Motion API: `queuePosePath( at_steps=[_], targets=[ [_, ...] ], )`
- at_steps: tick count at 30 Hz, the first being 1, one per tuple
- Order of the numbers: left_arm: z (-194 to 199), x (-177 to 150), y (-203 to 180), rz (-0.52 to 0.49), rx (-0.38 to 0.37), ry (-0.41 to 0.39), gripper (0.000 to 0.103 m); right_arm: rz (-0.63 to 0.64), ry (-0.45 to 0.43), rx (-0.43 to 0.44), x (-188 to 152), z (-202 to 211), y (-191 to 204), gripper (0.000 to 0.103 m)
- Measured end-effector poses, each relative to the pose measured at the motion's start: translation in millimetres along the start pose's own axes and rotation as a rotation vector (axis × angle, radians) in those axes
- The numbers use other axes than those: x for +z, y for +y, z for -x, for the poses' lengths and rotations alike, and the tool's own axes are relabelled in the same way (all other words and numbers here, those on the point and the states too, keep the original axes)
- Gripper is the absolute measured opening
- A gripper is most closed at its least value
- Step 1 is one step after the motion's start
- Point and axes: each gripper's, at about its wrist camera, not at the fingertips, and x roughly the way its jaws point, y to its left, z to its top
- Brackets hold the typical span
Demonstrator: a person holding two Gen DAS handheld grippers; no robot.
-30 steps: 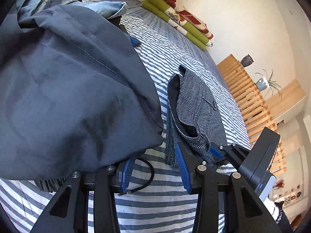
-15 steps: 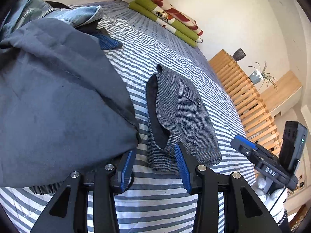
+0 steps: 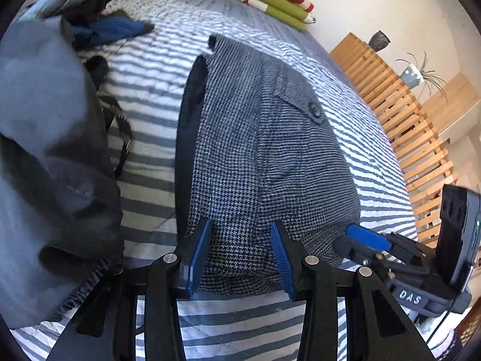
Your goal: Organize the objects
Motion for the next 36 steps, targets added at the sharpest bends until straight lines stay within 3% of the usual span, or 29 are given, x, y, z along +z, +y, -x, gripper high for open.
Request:
queuePosePath(
  at_steps=[4,7,10,12,14,18,24,25,28,30,31,33,36],
  targets=[
    [17.5,5.9,2.0,0.019,-0.054,-0.044,0.045,0.108,0.069,0.004,-15.7,-3.6,0.1,0.04],
    [29.7,14.5,3.8,0.042,-0.075,-0.101,0.058,0.074,0.009,0.087,-8.4,21.6,-16.8,0.04],
    [19.6,22.7,12.4,0.095,-0.074,-0.099,0.064,0.041,-0.087,0.05,5.9,37.5,-36.0,0.041],
    [9.0,27.5,16.9,0.13,-0.083,-0.084,0.066,0.014,-0.15,0.044,16.0,41.0,-48.2,0.051],
    [1.2,32.9,17.7,0.13,-0.089,-0.074,0.07,-0.023,-0.157,0.068,27.7,34.7,-60.0,0.058],
    [-17.4,50.4,18.3,0.112,-0.097,-0.058,0.082,-0.079,-0.106,0.113,47.7,9.5,-76.1,0.059],
    [-22.8,53.3,13.3,0.143,-0.048,-0.038,0.082,-0.181,-0.009,0.198,54.8,-30.4,-98.7,0.063],
    [-13.9,53.3,1.9,0.109,-0.078,-0.057,0.082,-0.202,-0.001,0.226,53.6,-33.6,-101.7,0.063],
    [10.5,52.1,-34.7,-0.039,-0.046,-0.13,0.082,-0.227,-0.015,0.272,50.7,-33.6,-108.1,0.063],
    [11.5,52.5,-38.8,-0.032,-0.14,-0.116,0.083,-0.225,-0.012,0.277,50.2,-33.7,-110.7,0.063],
    [9.0,53.3,-38.2,-0.033,-0.15,-0.107,0.083,-0.225,-0.012,0.276,50.4,-33.2,-111.5,0.063],
    [10.2,55.5,-32.8,-0.026,-0.079,-0.1,0.082,-0.226,-0.01,0.269,50.9,-32.8,-112.9,0.063],
    [27.3,64.4,-22.3,-0.023,-0.061,-0.137,0.083,-0.234,-0.005,0.261,51.7,-30.3,-115.2,0.063]
  ],
)
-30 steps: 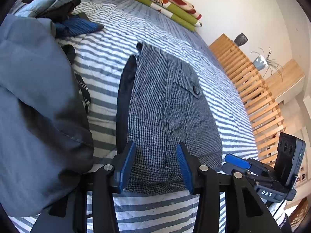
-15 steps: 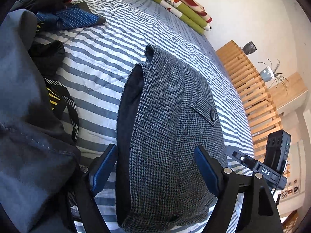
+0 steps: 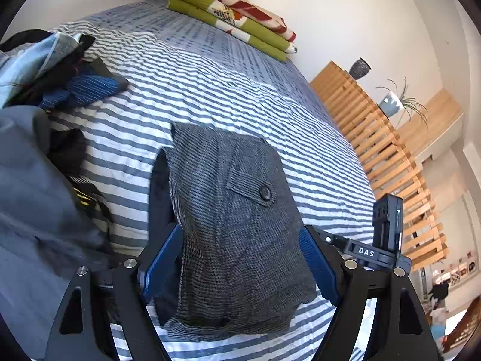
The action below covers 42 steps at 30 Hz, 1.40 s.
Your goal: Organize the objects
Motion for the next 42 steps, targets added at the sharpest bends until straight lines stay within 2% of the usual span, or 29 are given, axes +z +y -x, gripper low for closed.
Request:
queuePosePath(
  at_steps=[2,5,10,15,17,18,19,20,22,23,25,26,30,33,37,40,42],
  targets=[
    [-2.6,9.6,14.3,0.019,0.056,0.011,0.083,0.009,0.008,-0.007,1.6,1.5,1.0,0.063],
    [-34.0,18.2,36.3,0.055,0.095,0.104,0.083,0.028,0.011,-0.021,6.0,1.6,3.4,0.066],
    [-84.7,16.2,52.9,0.071,0.062,0.25,0.083,0.021,0.051,0.021,9.1,-11.5,5.3,0.071],
    [-101.2,16.0,61.4,0.11,0.009,0.248,0.085,0.008,0.077,0.048,12.4,-26.6,0.6,0.072],
    [-102.0,14.1,60.6,0.099,-0.007,0.239,0.078,0.012,0.078,0.074,15.0,-29.9,0.4,0.073],
    [-103.1,12.1,59.5,0.094,-0.026,0.245,0.065,0.012,0.078,0.086,15.9,-31.3,1.2,0.073],
    [-105.8,10.1,59.4,0.097,-0.041,0.258,0.06,0.01,0.08,0.1,16.6,-33.4,2.3,0.073],
    [-106.3,8.8,57.9,0.086,-0.03,0.247,0.059,0.013,0.08,0.108,16.9,-35.3,4.9,0.073],
    [-107.2,7.3,54.1,0.052,-0.018,0.243,0.054,0.027,0.102,0.15,14.7,-42.7,12.7,0.064],
    [-106.6,6.5,53.9,0.057,-0.018,0.244,0.052,0.032,0.12,0.153,12.6,-47.8,18.2,0.052],
    [-104.1,5.4,51.9,0.056,-0.022,0.241,0.042,0.09,0.095,0.079,8.4,-49.9,32.2,0.049],
    [-101.9,4.6,49.4,0.049,-0.014,0.234,0.041,0.112,0.088,0.057,7.2,-49.0,37.1,0.044],
    [-88.3,-1.9,30.8,0.02,-0.009,0.211,0.033,0.093,0.055,0.054,6.7,-33.5,38.7,0.022],
    [-77.7,-4.8,16.6,0.007,-0.015,0.203,0.03,0.104,0.035,0.047,2.4,-18.1,43.6,0.013],
    [-66.1,-14.4,-4.4,-0.015,-0.048,0.217,0.03,0.179,0.0,0.029,-9.0,12.8,61.3,0.011],
    [-58.8,-26.4,-27.6,-0.025,-0.117,0.244,0.03,0.22,-0.026,-0.004,-16.4,41.3,64.7,0.011],
    [-55.9,-37.2,-57.0,-0.055,-0.137,0.244,0.03,0.23,-0.046,-0.024,-20.9,63.9,59.5,0.011]
  ],
)
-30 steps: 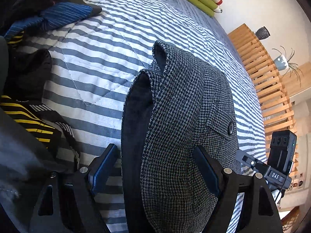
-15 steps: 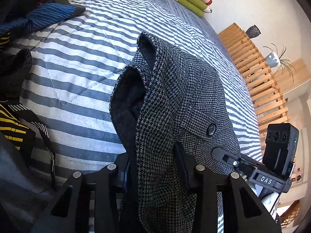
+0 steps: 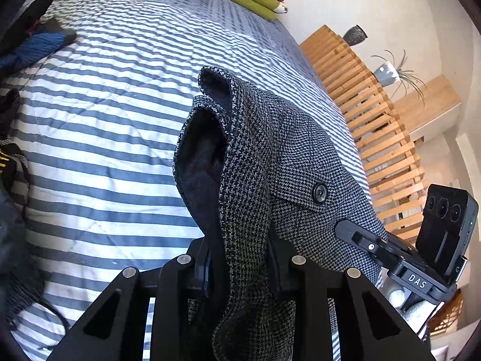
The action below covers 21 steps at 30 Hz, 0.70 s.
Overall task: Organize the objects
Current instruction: 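Carry the folded jacket with the left tool to the bed beside the wooden rail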
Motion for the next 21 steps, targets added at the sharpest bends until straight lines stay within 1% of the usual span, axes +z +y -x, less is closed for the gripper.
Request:
queuePosePath(
  at_steps=[2,4,7,8,9,10,13,14,17,19,21],
  targets=[
    [-8.1,-6.3,-31.8,-0.055,-0.003,0.002,0.03,0.015,-0.017,-0.03,-4.8,22.4,-7.1,0.011],
    [-16.8,-11.9,-62.7,-0.092,-0.021,0.01,0.03,0.028,-0.032,-0.067,-13.2,49.6,-23.5,0.011],
    [-41.1,-19.6,-106.0,-0.113,-0.081,0.027,0.03,0.018,-0.053,-0.127,-22.3,85.5,-49.1,0.011],
    [-56.8,-19.0,-126.4,-0.114,-0.1,0.035,0.03,0.006,-0.062,-0.149,-25.1,97.9,-58.4,0.011],
    [-64.2,-24.3,-143.9,-0.119,-0.119,0.043,0.03,-0.004,-0.072,-0.17,-27.6,110.4,-69.7,0.011],
    [-73.7,-35.6,-161.7,-0.126,-0.135,0.054,0.03,-0.011,-0.08,-0.193,-30.3,123.2,-81.0,0.011],
    [-113.8,-39.2,-214.7,-0.173,-0.161,0.071,0.03,-0.011,-0.102,-0.284,-37.1,157.5,-114.5,0.011],
    [-134.6,-32.4,-232.6,-0.187,-0.165,0.072,0.03,-0.013,-0.108,-0.312,-38.5,166.7,-126.2,0.011],
    [-176.0,-30.4,-291.0,-0.218,-0.177,0.073,0.03,-0.033,-0.133,-0.395,-37.7,193.9,-161.3,0.011],
    [-202.8,-29.7,-324.1,-0.23,-0.187,0.069,0.03,-0.036,-0.154,-0.446,-35.0,209.4,-184.1,0.011],
    [-226.5,-20.0,-347.1,-0.225,-0.204,0.066,0.03,-0.04,-0.169,-0.489,-30.2,220.1,-204.7,0.011]
  ],
)
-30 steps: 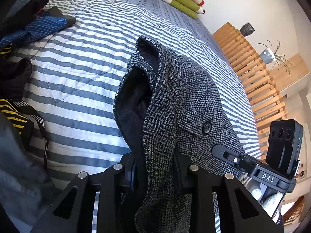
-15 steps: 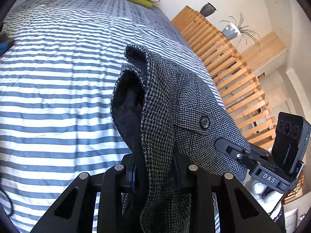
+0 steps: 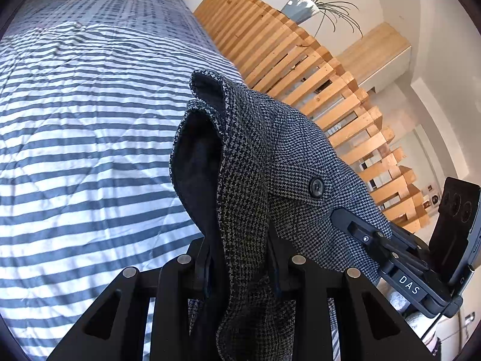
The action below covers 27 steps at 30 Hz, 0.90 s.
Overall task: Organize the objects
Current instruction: 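Carry the folded jacket with the left tool to the bed beside the wooden rail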
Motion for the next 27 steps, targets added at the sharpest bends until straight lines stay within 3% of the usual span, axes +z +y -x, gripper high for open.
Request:
queuePosePath(
  at_steps=[3,5,6,8,10,14,17,20,24,27],
  targets=[
    [-29.1,16.7,-12.2,0.016,-0.026,-0.037,0.031,-0.012,-0.028,-0.048,14.3,-3.4,-31.7,0.011],
    [-49.6,26.6,-10.5,0.01,0.078,-0.023,0.052,0.007,-0.05,-0.091,24.4,-8.4,-46.8,0.013],
    [-56.5,29.4,-4.0,0.032,0.118,0.019,0.058,0.025,-0.041,-0.137,27.7,-13.0,-55.2,0.021],
    [-57.6,27.6,6.3,0.045,0.148,0.037,0.058,-0.005,0.048,-0.226,33.2,-32.7,-71.6,0.04],
    [-42.5,21.2,12.3,0.007,0.158,0.008,0.058,-0.055,0.044,-0.283,30.5,-36.8,-84.5,0.04],
    [-23.7,9.7,16.7,-0.059,0.147,0.037,0.058,-0.151,-0.007,-0.234,16.8,-29.7,-95.4,0.04],
    [-16.5,-0.2,11.4,-0.092,0.147,0.05,0.058,-0.19,0.01,-0.14,-0.4,-32.1,-91.5,0.04],
    [-20.2,-15.9,8.8,-0.115,0.148,0.09,0.058,-0.185,0.044,-0.12,-17.0,-46.0,-76.9,0.04],
    [-53.5,-46.1,12.9,-0.156,0.251,0.268,0.058,-0.21,0.131,-0.119,-36.9,-73.4,-65.1,0.04],
    [-38.0,-63.6,13.1,-0.186,0.307,0.273,0.059,-0.186,0.161,-0.172,-48.7,-76.3,-54.7,0.04]
  ],
)
